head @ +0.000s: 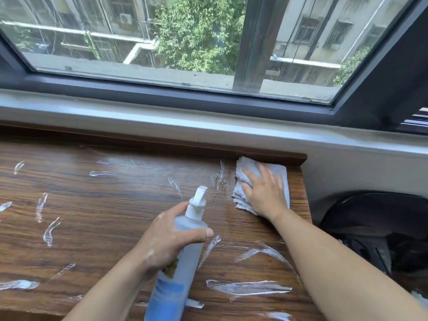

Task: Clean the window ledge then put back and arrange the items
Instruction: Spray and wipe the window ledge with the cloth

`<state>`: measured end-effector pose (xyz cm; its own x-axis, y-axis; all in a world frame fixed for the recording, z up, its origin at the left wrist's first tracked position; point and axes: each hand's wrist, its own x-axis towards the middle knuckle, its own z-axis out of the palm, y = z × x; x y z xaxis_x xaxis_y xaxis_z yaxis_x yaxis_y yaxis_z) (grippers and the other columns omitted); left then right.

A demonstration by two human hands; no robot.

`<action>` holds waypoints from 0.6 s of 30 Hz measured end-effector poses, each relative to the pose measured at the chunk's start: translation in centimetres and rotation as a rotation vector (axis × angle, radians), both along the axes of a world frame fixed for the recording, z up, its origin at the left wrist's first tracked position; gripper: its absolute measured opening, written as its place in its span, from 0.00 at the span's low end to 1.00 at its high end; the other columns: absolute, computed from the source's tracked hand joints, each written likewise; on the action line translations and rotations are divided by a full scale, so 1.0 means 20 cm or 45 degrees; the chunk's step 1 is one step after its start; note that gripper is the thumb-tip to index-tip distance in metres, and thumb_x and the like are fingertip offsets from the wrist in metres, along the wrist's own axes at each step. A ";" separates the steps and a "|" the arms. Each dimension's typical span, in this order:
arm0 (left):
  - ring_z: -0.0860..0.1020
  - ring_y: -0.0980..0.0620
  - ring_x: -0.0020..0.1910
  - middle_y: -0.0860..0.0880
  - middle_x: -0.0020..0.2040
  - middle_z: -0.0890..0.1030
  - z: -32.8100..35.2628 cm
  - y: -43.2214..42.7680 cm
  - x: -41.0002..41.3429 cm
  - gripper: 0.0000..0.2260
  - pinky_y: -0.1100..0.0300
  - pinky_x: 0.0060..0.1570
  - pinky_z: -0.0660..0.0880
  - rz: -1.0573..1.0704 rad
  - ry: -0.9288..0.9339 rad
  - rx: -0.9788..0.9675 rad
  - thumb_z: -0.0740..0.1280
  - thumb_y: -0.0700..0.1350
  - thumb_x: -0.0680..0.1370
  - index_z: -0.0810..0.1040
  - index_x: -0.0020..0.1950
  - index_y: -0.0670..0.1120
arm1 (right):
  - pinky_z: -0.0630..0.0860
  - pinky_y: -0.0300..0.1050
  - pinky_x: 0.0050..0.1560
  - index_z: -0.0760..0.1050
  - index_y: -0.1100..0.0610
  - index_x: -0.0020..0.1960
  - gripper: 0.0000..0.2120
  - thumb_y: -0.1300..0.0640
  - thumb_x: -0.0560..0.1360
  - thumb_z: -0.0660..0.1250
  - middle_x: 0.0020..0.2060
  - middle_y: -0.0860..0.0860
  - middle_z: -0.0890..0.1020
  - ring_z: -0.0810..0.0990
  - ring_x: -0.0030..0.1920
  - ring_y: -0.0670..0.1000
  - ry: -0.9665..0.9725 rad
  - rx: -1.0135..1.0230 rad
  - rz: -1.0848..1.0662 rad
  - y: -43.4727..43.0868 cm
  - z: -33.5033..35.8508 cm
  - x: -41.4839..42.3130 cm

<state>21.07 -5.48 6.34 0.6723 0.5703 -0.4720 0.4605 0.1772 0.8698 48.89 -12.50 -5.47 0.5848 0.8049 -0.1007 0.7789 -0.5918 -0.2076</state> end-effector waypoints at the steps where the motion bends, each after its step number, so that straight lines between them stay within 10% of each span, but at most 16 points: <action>1: 0.81 0.50 0.40 0.49 0.41 0.84 0.01 0.01 0.02 0.23 0.52 0.44 0.77 0.014 -0.009 -0.014 0.79 0.57 0.61 0.83 0.53 0.53 | 0.44 0.59 0.78 0.60 0.37 0.77 0.24 0.39 0.82 0.54 0.80 0.50 0.57 0.53 0.79 0.53 0.003 -0.001 -0.012 0.00 0.00 0.00; 10: 0.80 0.48 0.37 0.49 0.37 0.83 0.05 0.03 0.13 0.20 0.45 0.42 0.78 0.120 -0.060 -0.021 0.79 0.56 0.57 0.83 0.45 0.49 | 0.39 0.58 0.78 0.58 0.36 0.78 0.24 0.39 0.82 0.54 0.80 0.49 0.54 0.48 0.80 0.52 0.025 0.006 0.055 -0.11 -0.01 -0.08; 18: 0.82 0.45 0.42 0.46 0.42 0.84 0.03 0.09 0.04 0.25 0.38 0.52 0.79 0.154 -0.100 -0.057 0.78 0.55 0.61 0.82 0.57 0.55 | 0.42 0.62 0.76 0.64 0.38 0.76 0.30 0.37 0.74 0.50 0.78 0.52 0.62 0.57 0.79 0.56 -0.013 0.022 0.200 0.03 -0.03 -0.36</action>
<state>21.97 -3.64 7.01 0.6360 0.6286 -0.4477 0.3643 0.2669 0.8922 41.64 -11.85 -6.06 0.4525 0.8881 -0.0804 0.8637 -0.4590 -0.2083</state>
